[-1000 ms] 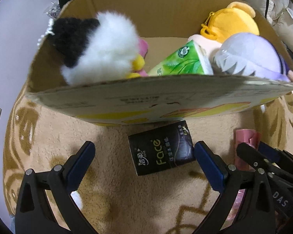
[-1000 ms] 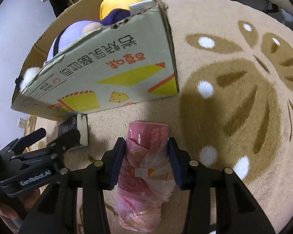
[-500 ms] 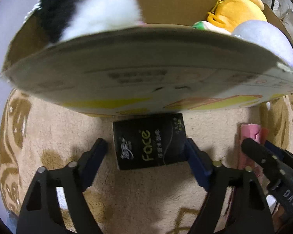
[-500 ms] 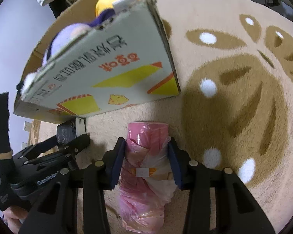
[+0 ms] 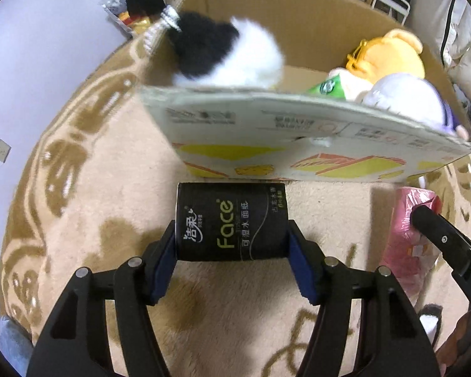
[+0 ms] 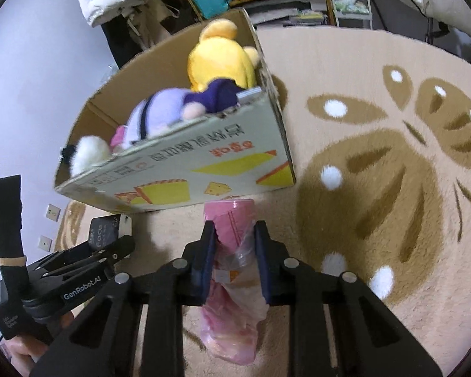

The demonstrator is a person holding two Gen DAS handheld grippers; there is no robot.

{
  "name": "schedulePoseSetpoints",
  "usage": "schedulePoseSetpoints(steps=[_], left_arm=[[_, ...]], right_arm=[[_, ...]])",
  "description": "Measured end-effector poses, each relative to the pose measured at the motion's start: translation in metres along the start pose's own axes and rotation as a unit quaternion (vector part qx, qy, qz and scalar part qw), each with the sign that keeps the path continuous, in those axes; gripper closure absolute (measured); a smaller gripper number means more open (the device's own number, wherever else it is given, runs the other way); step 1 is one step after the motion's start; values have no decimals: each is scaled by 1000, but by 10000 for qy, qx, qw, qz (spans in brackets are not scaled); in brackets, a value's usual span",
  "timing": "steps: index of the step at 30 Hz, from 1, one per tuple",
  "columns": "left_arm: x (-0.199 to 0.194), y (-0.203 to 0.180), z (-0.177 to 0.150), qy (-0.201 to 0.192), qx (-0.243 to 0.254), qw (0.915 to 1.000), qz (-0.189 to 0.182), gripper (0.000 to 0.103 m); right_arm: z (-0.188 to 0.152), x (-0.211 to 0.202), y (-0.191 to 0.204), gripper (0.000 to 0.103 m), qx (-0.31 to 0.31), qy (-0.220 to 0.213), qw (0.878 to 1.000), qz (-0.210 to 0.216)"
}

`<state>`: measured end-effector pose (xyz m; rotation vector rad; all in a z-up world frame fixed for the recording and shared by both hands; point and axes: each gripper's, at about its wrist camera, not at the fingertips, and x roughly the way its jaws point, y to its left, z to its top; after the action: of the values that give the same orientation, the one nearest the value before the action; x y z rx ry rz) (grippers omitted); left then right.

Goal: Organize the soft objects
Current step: 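Lift pink item and Face package and carry both over the box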

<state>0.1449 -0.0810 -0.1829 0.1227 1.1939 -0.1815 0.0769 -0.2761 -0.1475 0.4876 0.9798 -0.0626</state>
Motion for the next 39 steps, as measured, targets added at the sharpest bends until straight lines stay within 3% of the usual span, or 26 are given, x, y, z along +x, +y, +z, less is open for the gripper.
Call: schedulePoseSetpoints(steps=[8,13,21,30,39], left_arm=[[-44,8,-14,-500,-32,9986,190,40],[-77,27,-20,-769,-160,9968,166,40],[-127,19,-20,-1320,-28,9903,430,40],[-148,16,-8,-1557,20,9872,354,40],[-161,10,22,-1904,145,9807,424,40]], right_arm=[[-11,-44,8,81,-474,-646,9968,69],[-8,-85,20,81,-646,-1189,9905,222],[3,-130,44,82,-890,-1838,9782,383],[23,-153,66,82,-1197,-2307,9644,493],[58,-148,85,82,-1368,-2467,9575,604]])
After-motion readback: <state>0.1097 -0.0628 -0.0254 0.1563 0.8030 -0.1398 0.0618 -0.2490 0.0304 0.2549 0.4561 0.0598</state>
